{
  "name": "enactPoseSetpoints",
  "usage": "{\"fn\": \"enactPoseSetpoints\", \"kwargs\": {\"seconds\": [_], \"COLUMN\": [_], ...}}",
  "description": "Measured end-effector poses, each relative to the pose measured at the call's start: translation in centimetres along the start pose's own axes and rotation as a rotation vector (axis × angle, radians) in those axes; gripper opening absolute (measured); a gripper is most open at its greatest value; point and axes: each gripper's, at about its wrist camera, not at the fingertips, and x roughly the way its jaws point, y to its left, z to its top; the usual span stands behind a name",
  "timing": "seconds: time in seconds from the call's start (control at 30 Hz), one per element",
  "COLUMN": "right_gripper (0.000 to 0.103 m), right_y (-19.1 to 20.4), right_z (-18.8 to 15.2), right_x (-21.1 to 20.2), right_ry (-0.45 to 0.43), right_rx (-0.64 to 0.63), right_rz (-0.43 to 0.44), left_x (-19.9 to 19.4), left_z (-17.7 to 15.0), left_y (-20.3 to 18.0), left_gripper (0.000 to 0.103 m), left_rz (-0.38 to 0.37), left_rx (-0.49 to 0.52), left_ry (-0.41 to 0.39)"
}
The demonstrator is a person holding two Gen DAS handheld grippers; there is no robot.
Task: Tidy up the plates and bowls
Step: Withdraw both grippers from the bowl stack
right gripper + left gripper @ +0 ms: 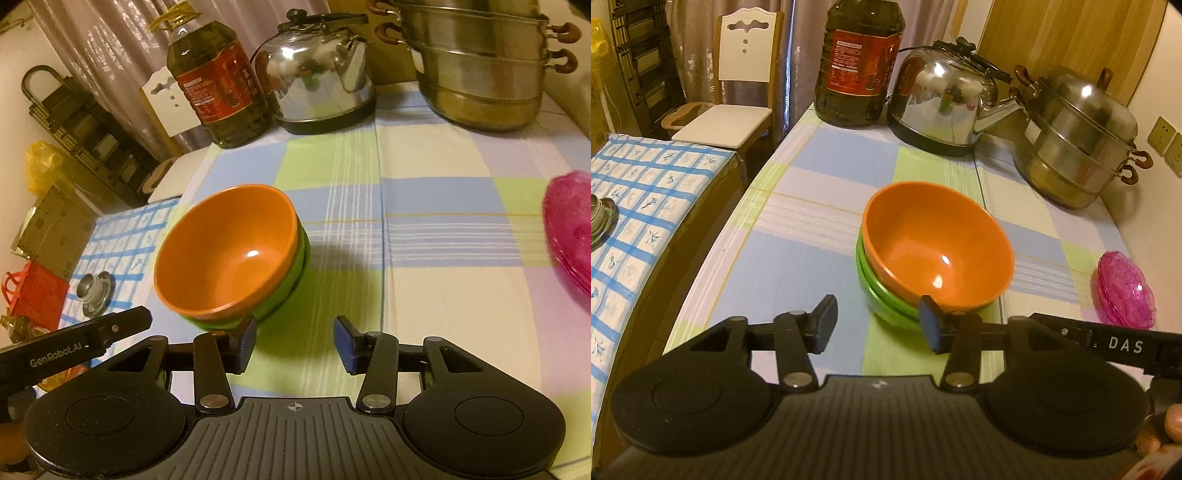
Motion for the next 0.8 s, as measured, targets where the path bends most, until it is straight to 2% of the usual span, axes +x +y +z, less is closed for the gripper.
{"fn": "enactPoseSetpoints", "kwargs": {"seconds": [0.07,0.2,0.33,0.67,0.8], "right_gripper": [0.047,0.048,0.049,0.050,0.050], "right_y": [0.1,0.2,0.2,0.1,-0.1], "right_z": [-0.6,-1.9,-2.9,-3.3,-3.2], "right_x": [-0.6,-1.4,-1.9,-3.3,-3.5], "right_ry": [-0.003,-0.008,0.001,-0.011,-0.013], "right_rx": [-0.002,-0.014,-0.005,0.002,0.015], "right_rz": [-0.014,-0.038,-0.047,-0.057,-0.056], "left_x": [-0.5,-1.2,-1.7,-2.6,-2.6], "left_z": [-0.6,-1.8,-2.5,-2.9,-2.3], "left_y": [0.1,-0.2,0.2,0.0,0.3], "left_gripper": [0.057,0.057,0.057,0.057,0.057], "left_rz": [0.009,0.066,0.052,0.047,-0.004], "left_rx": [-0.005,0.039,0.019,0.076,0.074], "left_ry": [-0.009,-0.025,-0.019,-0.025,-0.005]}}
